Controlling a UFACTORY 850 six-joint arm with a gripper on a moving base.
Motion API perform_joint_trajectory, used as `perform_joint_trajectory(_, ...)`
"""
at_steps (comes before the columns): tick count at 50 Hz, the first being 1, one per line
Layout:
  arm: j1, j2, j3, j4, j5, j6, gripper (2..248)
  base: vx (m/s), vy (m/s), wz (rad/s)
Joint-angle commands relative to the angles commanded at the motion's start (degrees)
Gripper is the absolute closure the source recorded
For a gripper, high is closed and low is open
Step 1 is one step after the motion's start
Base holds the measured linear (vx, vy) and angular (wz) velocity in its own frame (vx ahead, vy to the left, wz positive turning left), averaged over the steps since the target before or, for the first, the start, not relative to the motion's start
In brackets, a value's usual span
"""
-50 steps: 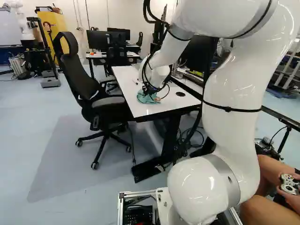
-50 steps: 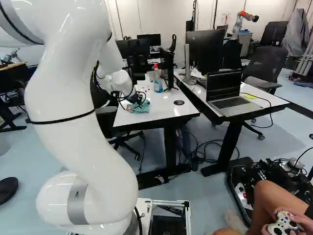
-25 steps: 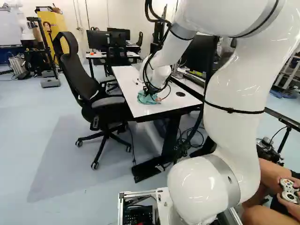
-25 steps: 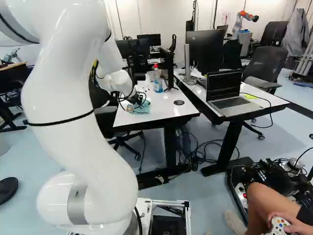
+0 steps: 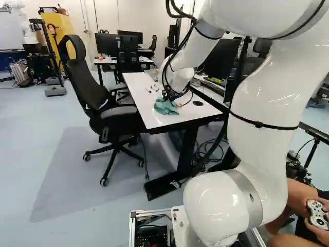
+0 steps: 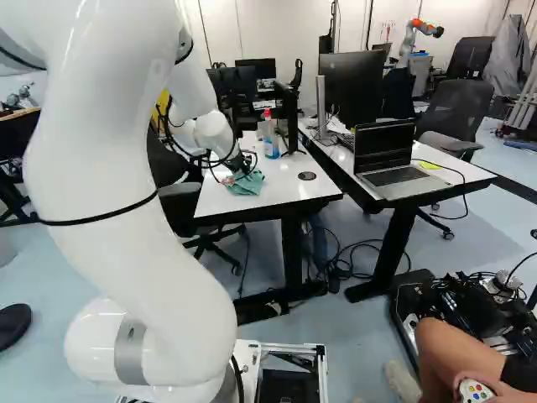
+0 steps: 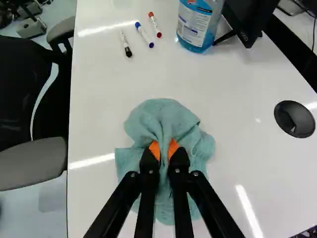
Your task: Clean the table with the green towel
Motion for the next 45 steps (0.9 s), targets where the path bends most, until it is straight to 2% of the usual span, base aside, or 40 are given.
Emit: perform_joint_trajectory(45,-8.3,2.2,-4.3,2.2,-10.8,0.0,212,0.000,0.000,0.000)
